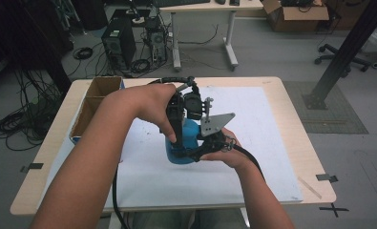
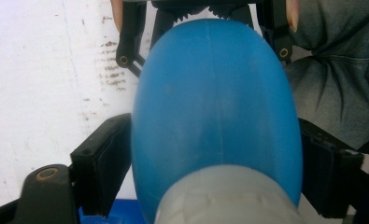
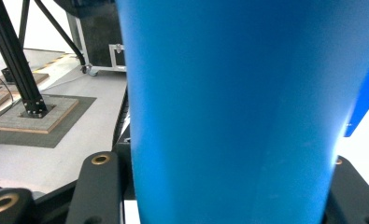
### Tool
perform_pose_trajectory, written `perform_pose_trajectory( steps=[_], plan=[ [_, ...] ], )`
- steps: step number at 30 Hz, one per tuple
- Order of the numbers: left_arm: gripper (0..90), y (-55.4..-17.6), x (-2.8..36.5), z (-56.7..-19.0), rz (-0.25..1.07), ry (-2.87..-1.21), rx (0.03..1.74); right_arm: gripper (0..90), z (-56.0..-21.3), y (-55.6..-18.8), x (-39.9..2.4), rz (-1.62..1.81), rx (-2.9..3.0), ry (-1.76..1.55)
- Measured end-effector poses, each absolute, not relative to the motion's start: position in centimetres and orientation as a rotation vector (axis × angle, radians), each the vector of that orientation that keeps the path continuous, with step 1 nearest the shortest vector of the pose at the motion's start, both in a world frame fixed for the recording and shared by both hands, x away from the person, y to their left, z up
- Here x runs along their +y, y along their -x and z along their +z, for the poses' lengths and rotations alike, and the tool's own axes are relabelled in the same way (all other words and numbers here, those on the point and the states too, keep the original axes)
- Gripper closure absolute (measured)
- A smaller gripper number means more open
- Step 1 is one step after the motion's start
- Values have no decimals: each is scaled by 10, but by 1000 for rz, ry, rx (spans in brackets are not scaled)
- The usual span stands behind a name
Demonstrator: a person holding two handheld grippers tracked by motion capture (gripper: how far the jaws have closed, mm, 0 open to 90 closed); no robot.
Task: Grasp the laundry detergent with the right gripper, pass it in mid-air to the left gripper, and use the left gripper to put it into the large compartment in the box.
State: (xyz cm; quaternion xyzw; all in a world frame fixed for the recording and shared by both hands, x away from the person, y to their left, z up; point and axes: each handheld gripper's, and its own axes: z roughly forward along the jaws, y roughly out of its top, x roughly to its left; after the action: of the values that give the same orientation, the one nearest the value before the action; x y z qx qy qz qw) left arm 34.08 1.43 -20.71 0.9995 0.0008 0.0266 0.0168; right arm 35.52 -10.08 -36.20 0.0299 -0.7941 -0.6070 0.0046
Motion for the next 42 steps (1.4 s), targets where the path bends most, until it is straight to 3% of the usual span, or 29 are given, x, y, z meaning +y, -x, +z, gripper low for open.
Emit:
perform_pose_trajectory(
  steps=[18,42],
  plan=[
    [338,-340,14,-206,84,-3110,-21,449,-361,-355,-99,-1902,-2482,-90],
    [379,-340,13,-206,107,-3134,-17,450,-361,-355,-98,-1912,-2484,-87]
  ],
)
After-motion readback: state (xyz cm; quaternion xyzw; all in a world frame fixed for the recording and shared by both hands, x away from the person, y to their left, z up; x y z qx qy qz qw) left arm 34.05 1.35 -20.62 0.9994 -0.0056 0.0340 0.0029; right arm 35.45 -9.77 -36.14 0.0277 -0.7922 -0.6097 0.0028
